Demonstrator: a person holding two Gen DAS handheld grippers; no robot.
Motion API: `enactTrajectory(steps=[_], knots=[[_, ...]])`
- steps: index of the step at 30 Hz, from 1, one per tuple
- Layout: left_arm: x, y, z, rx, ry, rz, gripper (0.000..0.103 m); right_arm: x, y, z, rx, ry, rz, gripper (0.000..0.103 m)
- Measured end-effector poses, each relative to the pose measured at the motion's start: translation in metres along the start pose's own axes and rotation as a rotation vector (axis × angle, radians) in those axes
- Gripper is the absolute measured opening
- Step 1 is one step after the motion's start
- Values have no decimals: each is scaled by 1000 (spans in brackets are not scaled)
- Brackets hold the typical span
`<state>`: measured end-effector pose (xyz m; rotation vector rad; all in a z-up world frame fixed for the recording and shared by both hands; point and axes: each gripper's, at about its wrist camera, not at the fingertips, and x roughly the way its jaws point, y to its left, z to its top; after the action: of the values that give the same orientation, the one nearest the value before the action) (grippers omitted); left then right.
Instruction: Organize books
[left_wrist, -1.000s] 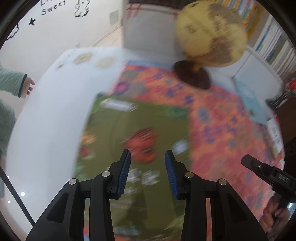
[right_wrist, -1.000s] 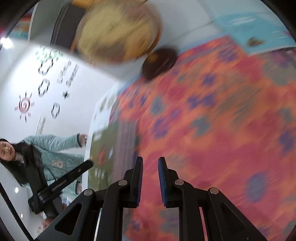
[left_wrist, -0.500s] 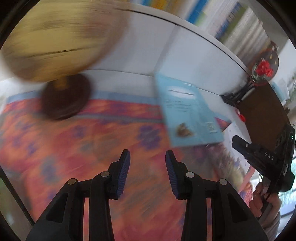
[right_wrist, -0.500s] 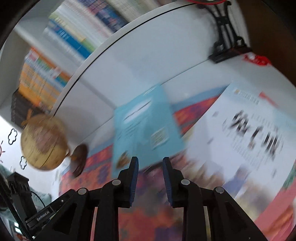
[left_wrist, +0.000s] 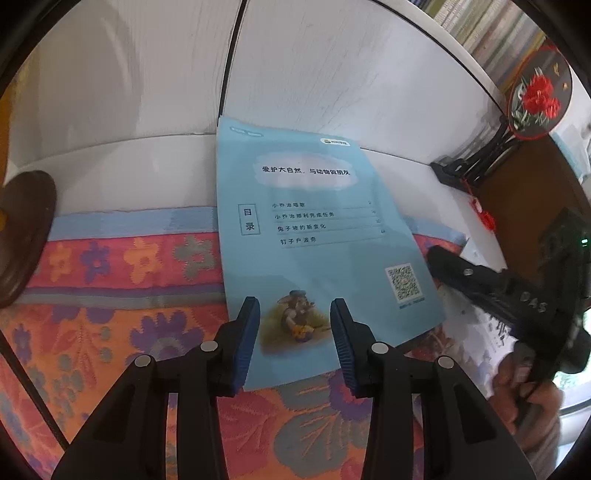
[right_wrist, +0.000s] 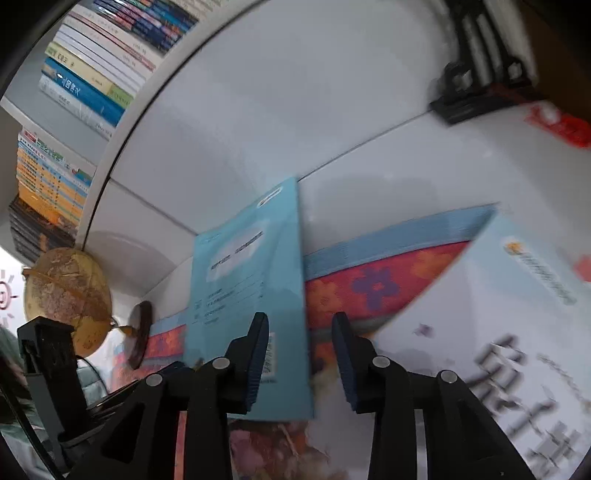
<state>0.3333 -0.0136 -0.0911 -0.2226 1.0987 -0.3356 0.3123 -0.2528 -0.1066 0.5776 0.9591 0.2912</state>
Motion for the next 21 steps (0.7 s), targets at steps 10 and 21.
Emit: enactTrajectory(steps=[10, 21], knots=[[2, -4, -1, 39, 18, 25, 37, -16, -12, -3, 194, -20, 387, 28], [-20, 8, -22, -23, 66, -86, 38, -36, 26, -30, 175, -44, 295, 5]])
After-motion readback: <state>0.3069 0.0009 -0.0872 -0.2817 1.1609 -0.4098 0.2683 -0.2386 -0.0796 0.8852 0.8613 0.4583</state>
